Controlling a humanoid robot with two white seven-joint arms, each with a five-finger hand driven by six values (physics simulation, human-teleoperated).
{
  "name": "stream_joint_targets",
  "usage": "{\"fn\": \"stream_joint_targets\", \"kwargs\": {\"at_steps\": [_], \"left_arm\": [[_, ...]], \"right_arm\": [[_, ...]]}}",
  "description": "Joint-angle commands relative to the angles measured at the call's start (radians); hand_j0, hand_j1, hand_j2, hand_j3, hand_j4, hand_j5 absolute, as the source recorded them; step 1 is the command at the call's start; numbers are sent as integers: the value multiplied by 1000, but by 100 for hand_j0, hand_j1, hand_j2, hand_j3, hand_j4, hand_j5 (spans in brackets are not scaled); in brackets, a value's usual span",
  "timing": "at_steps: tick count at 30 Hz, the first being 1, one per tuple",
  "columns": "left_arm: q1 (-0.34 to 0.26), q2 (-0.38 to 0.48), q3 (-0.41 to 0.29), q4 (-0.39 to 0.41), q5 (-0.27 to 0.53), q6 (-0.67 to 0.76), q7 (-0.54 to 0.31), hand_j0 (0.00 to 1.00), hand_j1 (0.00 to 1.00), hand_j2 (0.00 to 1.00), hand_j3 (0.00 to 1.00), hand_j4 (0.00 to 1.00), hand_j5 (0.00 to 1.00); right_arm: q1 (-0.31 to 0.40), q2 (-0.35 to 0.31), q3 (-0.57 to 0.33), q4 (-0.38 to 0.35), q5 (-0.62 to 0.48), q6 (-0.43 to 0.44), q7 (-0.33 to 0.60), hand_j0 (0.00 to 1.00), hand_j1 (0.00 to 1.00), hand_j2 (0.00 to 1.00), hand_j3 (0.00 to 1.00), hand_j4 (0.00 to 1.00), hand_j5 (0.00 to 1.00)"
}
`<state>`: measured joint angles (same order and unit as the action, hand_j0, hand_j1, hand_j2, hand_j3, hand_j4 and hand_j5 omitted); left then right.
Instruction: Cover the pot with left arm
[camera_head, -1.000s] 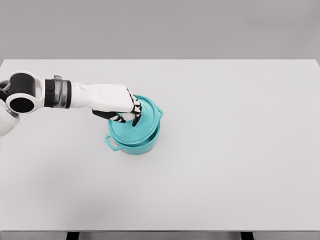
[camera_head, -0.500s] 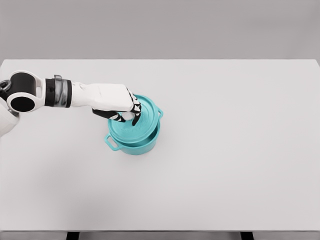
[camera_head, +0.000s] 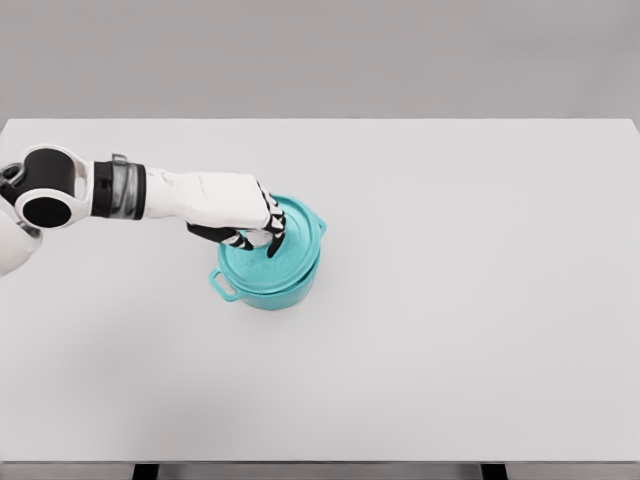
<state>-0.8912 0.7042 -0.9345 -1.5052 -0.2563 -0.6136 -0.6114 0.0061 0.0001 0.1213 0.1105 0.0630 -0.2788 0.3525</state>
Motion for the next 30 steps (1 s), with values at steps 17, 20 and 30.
{"fn": "stream_joint_targets", "kwargs": {"at_steps": [17,20,30], "left_arm": [[0,0,-1,10,-4,3,0,80,80,80,80,80,80],[-25,17,10,3,14,3,0,100,100,100,100,100,100],[9,365,79,-64,269,3,0,100,100,100,100,100,100]], "right_arm": [[0,0,0,0,0,0,0,100,100,100,100,100,100],[-2,0,0,0,0,0,0,100,100,100,100,100,100],[-2,0,0,0,1,0,0,100,100,100,100,100,100]]}}
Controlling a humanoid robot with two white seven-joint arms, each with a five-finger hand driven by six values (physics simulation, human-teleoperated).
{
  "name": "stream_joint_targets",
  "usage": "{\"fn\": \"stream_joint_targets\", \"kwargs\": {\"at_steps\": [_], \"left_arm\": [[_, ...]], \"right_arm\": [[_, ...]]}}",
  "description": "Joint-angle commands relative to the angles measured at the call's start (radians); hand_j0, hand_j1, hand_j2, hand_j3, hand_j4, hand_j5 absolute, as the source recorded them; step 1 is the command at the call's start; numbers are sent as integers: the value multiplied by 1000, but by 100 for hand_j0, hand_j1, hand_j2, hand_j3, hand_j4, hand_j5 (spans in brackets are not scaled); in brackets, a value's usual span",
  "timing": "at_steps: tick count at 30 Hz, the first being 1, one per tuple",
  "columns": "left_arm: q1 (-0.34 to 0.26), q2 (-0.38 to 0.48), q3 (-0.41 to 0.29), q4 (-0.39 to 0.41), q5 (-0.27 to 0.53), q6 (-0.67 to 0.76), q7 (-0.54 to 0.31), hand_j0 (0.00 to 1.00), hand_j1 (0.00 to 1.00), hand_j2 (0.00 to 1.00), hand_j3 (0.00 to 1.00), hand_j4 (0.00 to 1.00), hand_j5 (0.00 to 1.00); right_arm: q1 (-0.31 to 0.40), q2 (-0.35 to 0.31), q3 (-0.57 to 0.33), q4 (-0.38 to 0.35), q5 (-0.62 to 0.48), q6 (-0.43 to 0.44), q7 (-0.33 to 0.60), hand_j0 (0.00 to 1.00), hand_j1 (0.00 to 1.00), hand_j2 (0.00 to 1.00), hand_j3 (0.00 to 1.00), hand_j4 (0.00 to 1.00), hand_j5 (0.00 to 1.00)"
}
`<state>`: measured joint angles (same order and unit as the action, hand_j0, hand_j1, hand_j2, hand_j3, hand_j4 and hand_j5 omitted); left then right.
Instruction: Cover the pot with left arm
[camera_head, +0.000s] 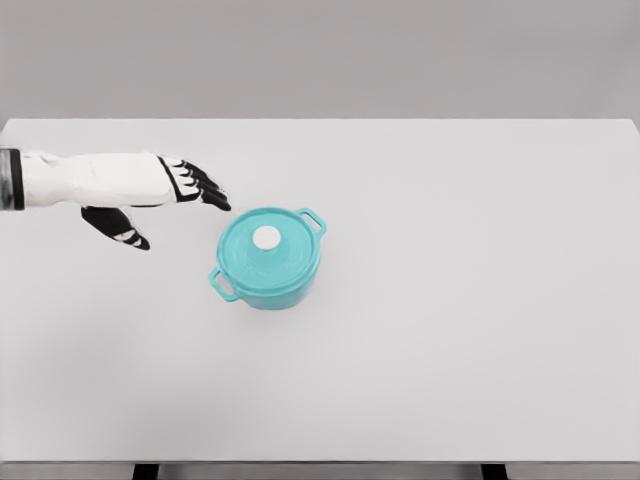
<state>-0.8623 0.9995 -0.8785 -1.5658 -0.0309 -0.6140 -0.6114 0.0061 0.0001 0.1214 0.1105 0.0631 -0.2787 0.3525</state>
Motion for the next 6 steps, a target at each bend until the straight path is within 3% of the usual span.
{"fn": "stream_joint_targets", "kwargs": {"at_steps": [1,6], "left_arm": [[6,73,27,-2,42,3,1,100,100,100,100,100,100],[55,71,56,9,40,3,1,100,100,100,100,100,100]], "right_arm": [[-1,0,0,0,1,-1,0,100,100,100,100,100,100],[-2,0,0,0,0,-1,0,100,100,100,100,100,100]]}}
